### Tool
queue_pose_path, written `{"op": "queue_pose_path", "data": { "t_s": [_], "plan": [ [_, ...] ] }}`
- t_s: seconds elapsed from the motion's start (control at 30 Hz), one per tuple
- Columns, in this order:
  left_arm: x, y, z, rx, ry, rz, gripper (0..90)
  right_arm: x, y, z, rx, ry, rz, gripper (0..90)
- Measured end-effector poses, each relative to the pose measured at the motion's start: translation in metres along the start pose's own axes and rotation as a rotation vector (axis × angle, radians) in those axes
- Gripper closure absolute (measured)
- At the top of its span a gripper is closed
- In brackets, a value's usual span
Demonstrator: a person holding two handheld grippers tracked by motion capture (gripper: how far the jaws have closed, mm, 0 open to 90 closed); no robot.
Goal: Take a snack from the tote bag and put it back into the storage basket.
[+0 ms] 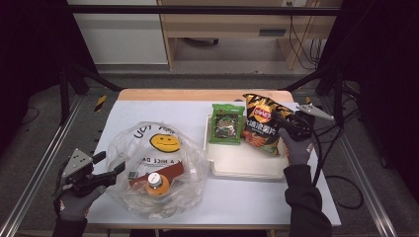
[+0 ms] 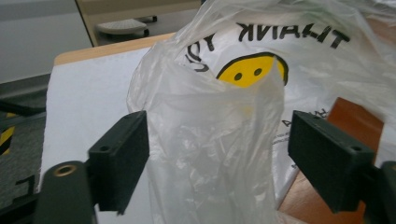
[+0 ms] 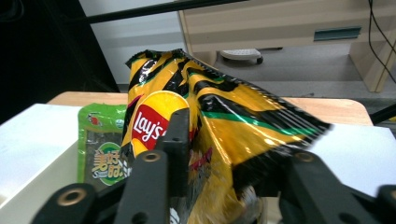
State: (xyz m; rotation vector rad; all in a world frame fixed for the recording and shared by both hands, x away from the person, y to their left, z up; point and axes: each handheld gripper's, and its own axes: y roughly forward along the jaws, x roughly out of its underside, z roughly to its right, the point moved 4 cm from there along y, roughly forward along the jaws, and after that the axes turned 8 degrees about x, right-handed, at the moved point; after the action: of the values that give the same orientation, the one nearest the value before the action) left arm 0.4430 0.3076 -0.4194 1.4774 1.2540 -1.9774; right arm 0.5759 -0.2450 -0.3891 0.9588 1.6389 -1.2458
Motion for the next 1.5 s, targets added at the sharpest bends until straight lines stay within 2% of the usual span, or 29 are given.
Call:
{"op": "queue_pose_path", "data": {
  "t_s": [0.13, 0.23, 0.27, 0.3, 0.43, 0.53, 0.7, 0.83, 0.9, 0.97, 1.13, 1.2, 1.3, 1.5],
  "plan": [
    [0.002, 0.000, -0.001, 0.014, -0.015, -0.001, 19.4, 0.001, 0.002, -0.002, 0.020, -0.011, 0.000, 52.7],
    [0.002, -0.003, -0.003, 0.013, -0.028, 0.006, 24.2, -0.002, -0.002, -0.002, 0.033, -0.013, 0.014, 42.3],
    [0.003, -0.004, -0.002, 0.004, -0.021, 0.009, 28.6, -0.003, -0.004, -0.002, 0.033, -0.010, 0.025, 39.9],
    [0.003, -0.006, -0.002, -0.006, -0.009, 0.017, 35.9, -0.004, -0.007, -0.002, 0.034, -0.009, 0.032, 39.2],
    [0.004, -0.006, -0.001, -0.022, -0.007, 0.005, 47.9, -0.008, -0.021, -0.002, 0.047, -0.019, 0.041, 33.8],
    [0.006, -0.005, -0.001, -0.019, -0.010, -0.003, 53.6, -0.007, -0.033, -0.001, 0.071, -0.029, 0.053, 32.5],
    [0.006, -0.006, -0.002, -0.021, -0.026, 0.000, 56.6, 0.005, -0.049, 0.002, 0.070, -0.039, 0.044, 32.3],
    [0.005, -0.007, -0.001, -0.036, -0.025, -0.004, 51.3, 0.018, -0.059, -0.001, 0.044, -0.040, 0.026, 39.1],
    [0.004, -0.006, 0.000, -0.045, -0.024, -0.015, 46.7, 0.030, -0.062, -0.006, 0.032, -0.058, -0.008, 48.1],
    [0.004, -0.006, 0.001, -0.044, -0.023, -0.022, 42.3, 0.038, -0.061, -0.010, 0.042, -0.083, -0.024, 59.0],
    [0.002, -0.006, 0.002, -0.041, -0.019, -0.014, 35.6, 0.050, -0.050, -0.015, 0.060, -0.099, -0.073, 76.8],
    [0.002, -0.007, 0.002, -0.037, -0.023, 0.001, 33.9, 0.051, -0.045, -0.014, 0.079, -0.109, -0.068, 79.5],
    [0.000, -0.010, 0.002, -0.037, -0.029, 0.026, 32.1, 0.051, -0.038, -0.010, 0.097, -0.088, -0.063, 79.8],
    [-0.002, -0.012, 0.001, -0.036, -0.023, 0.035, 30.0, 0.049, -0.023, 0.000, 0.137, -0.044, -0.063, 78.8]
  ]
}}
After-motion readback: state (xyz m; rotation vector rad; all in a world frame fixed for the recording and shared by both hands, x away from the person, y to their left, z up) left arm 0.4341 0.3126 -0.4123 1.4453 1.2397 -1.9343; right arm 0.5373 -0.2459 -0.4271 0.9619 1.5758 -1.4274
